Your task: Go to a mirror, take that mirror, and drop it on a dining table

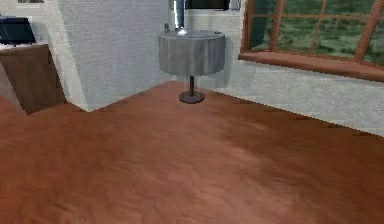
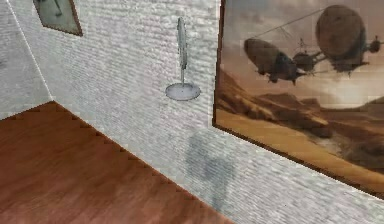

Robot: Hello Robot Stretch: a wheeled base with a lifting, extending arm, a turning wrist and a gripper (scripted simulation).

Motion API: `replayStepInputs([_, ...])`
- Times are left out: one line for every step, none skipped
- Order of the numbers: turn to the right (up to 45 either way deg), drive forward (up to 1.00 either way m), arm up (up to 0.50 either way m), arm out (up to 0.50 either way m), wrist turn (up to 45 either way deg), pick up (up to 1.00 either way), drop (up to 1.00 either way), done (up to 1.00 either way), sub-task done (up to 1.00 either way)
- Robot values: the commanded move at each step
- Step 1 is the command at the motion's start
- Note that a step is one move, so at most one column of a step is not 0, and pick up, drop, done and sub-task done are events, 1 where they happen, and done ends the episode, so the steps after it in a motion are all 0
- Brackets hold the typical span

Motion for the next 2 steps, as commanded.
replayStepInputs([45.0,0.00,0.00,0.00,0.0,0.00,0.00,0.00,0.00])
replayStepInputs([45.0,0.00,0.00,0.00,0.0,0.00,0.00,0.00,0.00])
